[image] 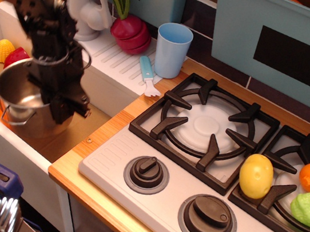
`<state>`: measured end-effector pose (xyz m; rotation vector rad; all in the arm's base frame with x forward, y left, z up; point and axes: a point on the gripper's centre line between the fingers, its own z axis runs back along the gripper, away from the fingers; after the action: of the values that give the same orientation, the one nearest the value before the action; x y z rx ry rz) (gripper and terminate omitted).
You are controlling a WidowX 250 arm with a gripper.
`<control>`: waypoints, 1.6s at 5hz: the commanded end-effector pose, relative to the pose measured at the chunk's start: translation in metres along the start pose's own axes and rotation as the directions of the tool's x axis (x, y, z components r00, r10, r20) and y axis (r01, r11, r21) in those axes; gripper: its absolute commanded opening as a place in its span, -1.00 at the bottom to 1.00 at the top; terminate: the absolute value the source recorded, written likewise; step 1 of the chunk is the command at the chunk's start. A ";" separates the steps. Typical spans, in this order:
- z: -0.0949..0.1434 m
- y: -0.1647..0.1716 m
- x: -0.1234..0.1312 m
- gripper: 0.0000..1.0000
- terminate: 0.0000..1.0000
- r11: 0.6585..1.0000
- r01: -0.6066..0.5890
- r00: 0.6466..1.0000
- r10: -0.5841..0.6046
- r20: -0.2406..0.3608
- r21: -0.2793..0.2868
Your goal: Put pot or pan on stove
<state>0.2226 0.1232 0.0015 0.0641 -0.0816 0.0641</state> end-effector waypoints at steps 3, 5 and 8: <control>0.094 -0.067 0.052 -1.00 -1.00 1.000 0.024 0.993 -0.025 0.113 0.011; 0.119 -0.127 0.073 -1.00 -1.00 0.993 -0.103 0.989 0.108 0.101 -0.054; 0.121 -0.175 0.073 -1.00 -1.00 0.950 -0.241 0.959 0.264 0.101 -0.198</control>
<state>0.2979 -0.0550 0.0991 -0.1210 -0.2128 0.3051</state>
